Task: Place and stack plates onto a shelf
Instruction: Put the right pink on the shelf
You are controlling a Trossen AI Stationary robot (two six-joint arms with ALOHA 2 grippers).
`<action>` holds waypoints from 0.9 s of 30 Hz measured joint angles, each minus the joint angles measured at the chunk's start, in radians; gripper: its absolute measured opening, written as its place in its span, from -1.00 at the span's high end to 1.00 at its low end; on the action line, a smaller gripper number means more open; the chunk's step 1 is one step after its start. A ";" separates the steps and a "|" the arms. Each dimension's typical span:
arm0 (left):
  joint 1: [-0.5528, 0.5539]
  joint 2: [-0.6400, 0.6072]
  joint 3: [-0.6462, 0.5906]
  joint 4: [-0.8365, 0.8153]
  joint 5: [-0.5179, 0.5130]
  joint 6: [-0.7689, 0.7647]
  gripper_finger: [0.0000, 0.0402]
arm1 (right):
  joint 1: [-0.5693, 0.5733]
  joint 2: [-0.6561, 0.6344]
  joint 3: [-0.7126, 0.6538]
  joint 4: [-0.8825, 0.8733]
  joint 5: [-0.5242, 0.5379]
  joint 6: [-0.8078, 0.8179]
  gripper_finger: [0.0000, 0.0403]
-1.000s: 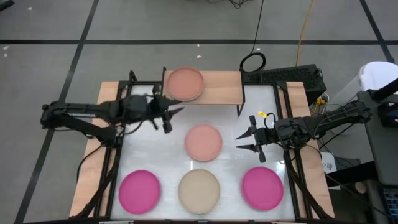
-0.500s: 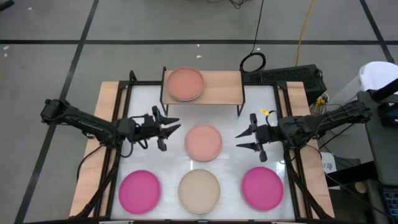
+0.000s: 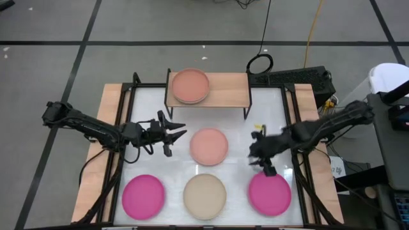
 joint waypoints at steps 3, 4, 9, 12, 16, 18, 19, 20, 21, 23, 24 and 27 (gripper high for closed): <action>0.000 0.000 0.000 -0.013 0.000 -0.018 0.38 | 0.040 0.048 -0.073 -0.002 -0.066 0.071 0.32; 0.000 0.000 0.000 -0.021 0.000 -0.024 0.38 | 0.051 0.059 -0.096 -0.001 -0.095 0.093 0.32; -0.002 0.000 0.000 -0.043 0.000 -0.031 0.38 | 0.085 0.091 -0.211 0.017 -0.125 0.197 0.32; -0.002 0.000 0.000 -0.044 0.000 -0.031 0.38 | 0.085 0.090 -0.276 0.043 -0.112 0.240 0.32; -0.002 0.000 0.000 -0.049 0.000 -0.045 0.38 | 0.084 0.090 -0.360 0.094 -0.107 0.308 0.32; -0.002 0.000 0.000 -0.052 0.001 -0.046 0.38 | 0.084 0.090 -0.404 0.137 -0.136 0.337 0.32; -0.002 0.000 0.000 -0.055 0.001 -0.047 0.38 | 0.084 0.090 -0.423 0.158 -0.153 0.356 0.32; -0.002 0.000 0.000 -0.058 0.001 -0.049 0.38 | 0.084 0.090 -0.440 0.183 -0.155 0.376 0.32; -0.002 0.000 0.000 -0.061 0.001 -0.052 0.38 | 0.084 0.089 -0.456 0.207 -0.154 0.399 0.32; -0.002 0.000 0.000 -0.068 0.001 -0.057 0.38 | 0.084 0.087 -0.475 0.228 -0.151 0.432 0.32; -0.002 0.000 0.000 -0.070 0.001 -0.061 0.38 | 0.084 0.087 -0.480 0.228 -0.150 0.436 0.32; -0.002 0.000 0.000 -0.072 0.001 -0.069 0.38 | 0.083 0.085 -0.483 0.226 -0.150 0.435 0.37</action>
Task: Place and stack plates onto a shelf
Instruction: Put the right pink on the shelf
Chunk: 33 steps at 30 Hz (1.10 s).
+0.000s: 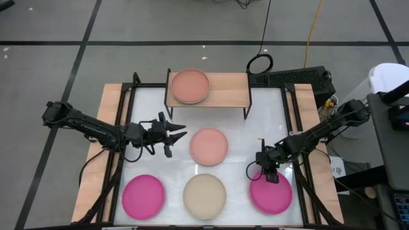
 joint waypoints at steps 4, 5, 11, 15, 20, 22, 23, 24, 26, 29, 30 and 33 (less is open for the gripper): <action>0.000 0.000 0.000 -0.007 0.000 0.007 0.38 | 0.000 -0.010 -0.001 0.013 -0.002 -0.012 0.59; 0.000 0.000 0.000 -0.006 0.000 0.010 0.38 | 0.000 -0.014 -0.002 0.016 -0.003 -0.017 0.67; 0.000 0.000 0.000 -0.006 0.000 0.017 0.38 | 0.000 -0.068 -0.003 0.044 0.000 -0.036 0.95; 0.000 0.000 0.000 -0.006 0.000 0.017 0.38 | -0.010 -0.132 -0.004 0.064 0.008 -0.029 0.99; 0.000 0.000 0.000 -0.005 0.000 0.016 0.38 | -0.034 -0.239 0.015 0.066 0.051 -0.026 0.99; 0.000 0.000 0.000 -0.005 0.001 0.007 0.38 | -0.046 -0.284 0.037 0.075 0.053 -0.019 0.99; 0.000 0.000 0.000 -0.005 0.001 0.005 0.38 | -0.051 -0.305 0.048 0.078 0.054 -0.020 0.99; 0.000 0.000 0.000 -0.005 0.001 0.004 0.38 | -0.055 -0.326 0.058 0.082 0.057 -0.026 0.99; 0.000 0.000 0.000 -0.005 0.001 0.001 0.38 | -0.066 -0.365 0.086 0.103 0.090 -0.044 0.99; 0.000 0.000 0.000 -0.005 0.001 0.001 0.38 | -0.085 -0.415 0.139 0.154 0.192 -0.108 1.00; 0.000 0.000 0.000 -0.005 0.001 0.000 0.38 | -0.094 -0.427 0.158 0.166 0.235 -0.139 1.00; 0.000 0.000 0.000 -0.005 0.001 0.007 0.38 | -0.127 -0.450 0.214 0.212 0.392 -0.240 1.00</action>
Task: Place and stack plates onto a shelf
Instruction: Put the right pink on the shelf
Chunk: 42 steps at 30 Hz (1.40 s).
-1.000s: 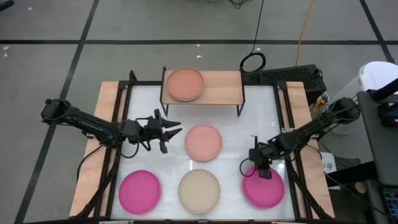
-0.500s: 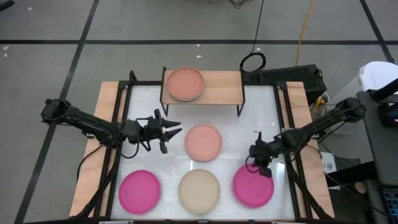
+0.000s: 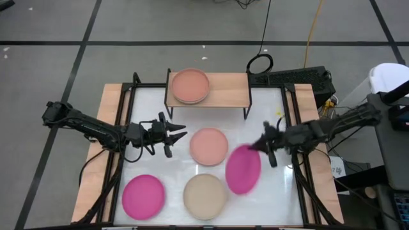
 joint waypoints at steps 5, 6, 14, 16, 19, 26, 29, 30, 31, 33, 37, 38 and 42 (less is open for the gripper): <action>0.004 0.000 0.000 -0.023 0.000 0.109 0.38 | -0.077 -0.007 0.075 0.120 0.260 -0.191 1.00; 0.004 0.000 0.000 -0.023 0.000 0.111 0.38 | -0.098 -0.002 0.086 0.151 0.303 -0.223 1.00; 0.004 0.000 0.000 0.018 -0.002 0.071 0.38 | -0.305 0.056 0.133 0.445 0.388 -0.364 1.00; 0.004 0.000 0.000 0.018 -0.002 0.072 0.38 | -0.371 0.089 0.164 0.436 0.393 -0.375 1.00; 0.005 0.000 0.000 0.018 -0.002 0.074 0.38 | -0.474 0.143 0.227 0.365 0.392 -0.379 1.00; 0.005 0.000 0.000 0.018 -0.002 0.075 0.38 | -0.660 0.287 0.386 0.223 0.312 -0.394 1.00; 0.005 0.000 0.000 0.016 -0.002 0.076 0.38 | -0.721 0.337 0.413 0.182 0.310 -0.400 1.00; 0.005 0.000 0.000 0.016 -0.002 0.076 0.38 | -0.742 0.352 0.415 0.164 0.310 -0.402 1.00; 0.005 0.000 0.000 0.017 -0.003 0.076 0.38 | -0.763 0.367 0.415 0.143 0.311 -0.402 1.00; 0.005 0.000 0.000 0.016 -0.003 0.076 0.38 | -0.805 0.399 0.415 0.095 0.307 -0.401 1.00; 0.005 0.000 0.000 0.007 -0.003 0.070 0.38 | -0.898 0.461 0.415 0.019 0.169 -0.341 1.00; 0.005 0.000 0.000 0.007 -0.003 0.070 0.38 | -0.918 0.475 0.415 0.011 0.129 -0.317 1.00; 0.005 0.000 0.000 0.007 -0.003 0.070 0.38 | -0.984 0.531 0.415 -0.022 0.013 -0.268 1.00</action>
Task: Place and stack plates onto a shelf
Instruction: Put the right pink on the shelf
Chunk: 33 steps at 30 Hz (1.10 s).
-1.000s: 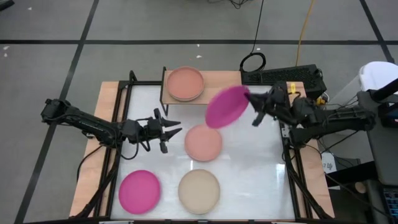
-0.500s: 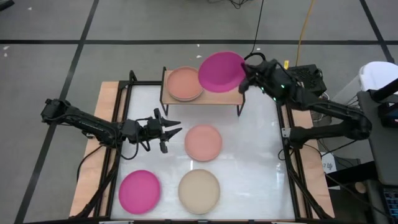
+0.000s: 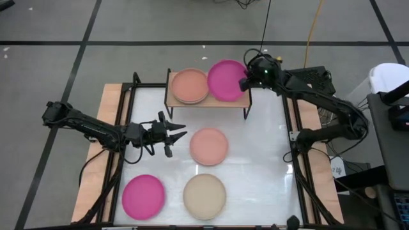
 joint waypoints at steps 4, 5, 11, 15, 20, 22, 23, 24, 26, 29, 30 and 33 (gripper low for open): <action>0.000 0.000 0.000 0.000 0.000 0.000 0.38 | -0.048 0.043 0.000 -0.024 -0.026 0.011 1.00; 0.000 0.000 0.000 0.000 0.000 0.002 0.38 | -0.059 0.049 -0.006 -0.025 -0.038 0.012 1.00; 0.000 0.000 0.000 -0.006 0.000 0.011 0.38 | -0.094 0.070 -0.035 -0.035 -0.057 0.010 0.99; 0.000 0.000 0.000 -0.008 0.000 0.012 0.38 | -0.094 0.071 -0.054 -0.040 -0.086 0.002 0.94; 0.000 0.000 0.000 -0.008 0.000 0.012 0.38 | -0.093 0.071 -0.072 -0.035 -0.094 -0.020 0.88; 0.000 0.000 0.000 -0.008 0.000 0.008 0.38 | -0.093 0.071 -0.076 -0.035 -0.093 -0.035 0.85; 0.000 0.000 0.000 -0.008 0.000 0.008 0.38 | -0.093 0.071 -0.077 -0.035 -0.093 -0.040 0.83; 0.000 0.000 0.000 -0.008 0.000 0.008 0.38 | -0.093 0.071 -0.077 -0.035 -0.093 -0.045 0.82; 0.000 0.000 0.000 -0.008 0.000 0.008 0.38 | -0.094 0.071 -0.077 -0.033 -0.091 -0.056 0.79; 0.000 0.000 0.000 -0.008 0.000 0.008 0.38 | -0.094 0.067 -0.077 -0.031 -0.090 -0.063 0.74; 0.000 0.000 0.000 -0.007 0.000 0.008 0.38 | -0.094 0.063 -0.077 -0.029 -0.090 -0.071 0.73; 0.000 0.000 0.000 -0.008 0.000 0.007 0.38 | -0.094 0.045 -0.077 -0.018 -0.090 -0.075 0.69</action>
